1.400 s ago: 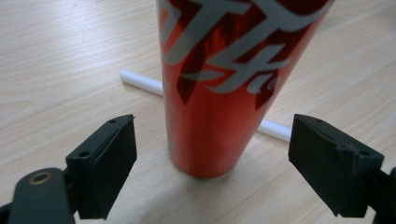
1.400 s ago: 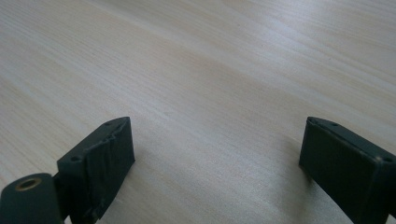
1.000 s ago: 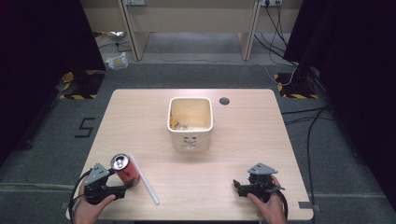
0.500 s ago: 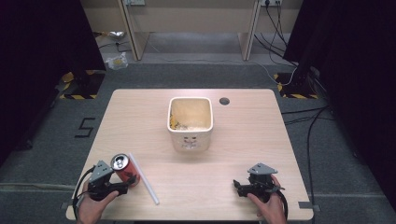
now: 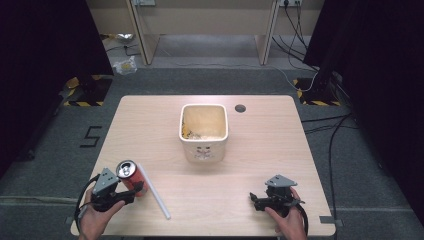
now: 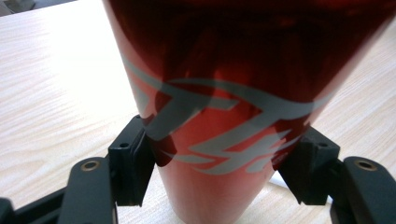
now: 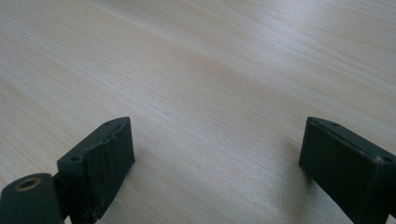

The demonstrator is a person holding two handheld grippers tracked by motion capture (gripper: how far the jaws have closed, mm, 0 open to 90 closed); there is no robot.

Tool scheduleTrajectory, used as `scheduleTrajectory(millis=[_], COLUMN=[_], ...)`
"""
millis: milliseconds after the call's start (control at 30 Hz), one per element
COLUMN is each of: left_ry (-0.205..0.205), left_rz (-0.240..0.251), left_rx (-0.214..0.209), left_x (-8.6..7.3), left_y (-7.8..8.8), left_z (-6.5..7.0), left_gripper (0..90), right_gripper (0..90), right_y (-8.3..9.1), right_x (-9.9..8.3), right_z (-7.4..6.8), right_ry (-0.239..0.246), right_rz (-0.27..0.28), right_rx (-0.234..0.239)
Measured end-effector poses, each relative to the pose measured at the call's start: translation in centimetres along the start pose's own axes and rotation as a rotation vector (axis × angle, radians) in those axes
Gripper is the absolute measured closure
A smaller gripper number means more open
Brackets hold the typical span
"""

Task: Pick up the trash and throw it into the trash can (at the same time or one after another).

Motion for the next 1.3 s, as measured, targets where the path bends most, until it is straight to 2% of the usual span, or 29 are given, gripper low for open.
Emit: scheduleTrajectory(millis=[633, 967, 1300], left_ry=[-0.011, -0.011, -0.015], left_rz=[-0.001, 0.006, 0.011], left_rx=[-0.013, -0.043, -0.053], left_x=[2.5, 4.2, 5.5], left_y=[-0.6, -1.6, -2.3], left_z=[-0.1, -0.1, -0.2], left_gripper=[33.6, 33.6, 33.7], right_gripper=[10.1, 10.1, 10.1], right_y=[0.0, 0.0, 0.0], right_x=[0.0, 0.0, 0.0], right_z=[0.0, 0.0, 0.0], right_ry=[0.000, -0.001, 0.000], right_rz=[0.001, 0.000, 0.000], right_rx=[0.000, 0.000, 0.000])
Point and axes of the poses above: each handheld gripper's, and its own axes: y roughly backward along the jaws, x roughly out of its top, z roughly to its right, the point moved 3 cm from there along -y, roughly forward along the jaws, and after that the axes turned 4 degrees about -y, right-handed, at the moved point
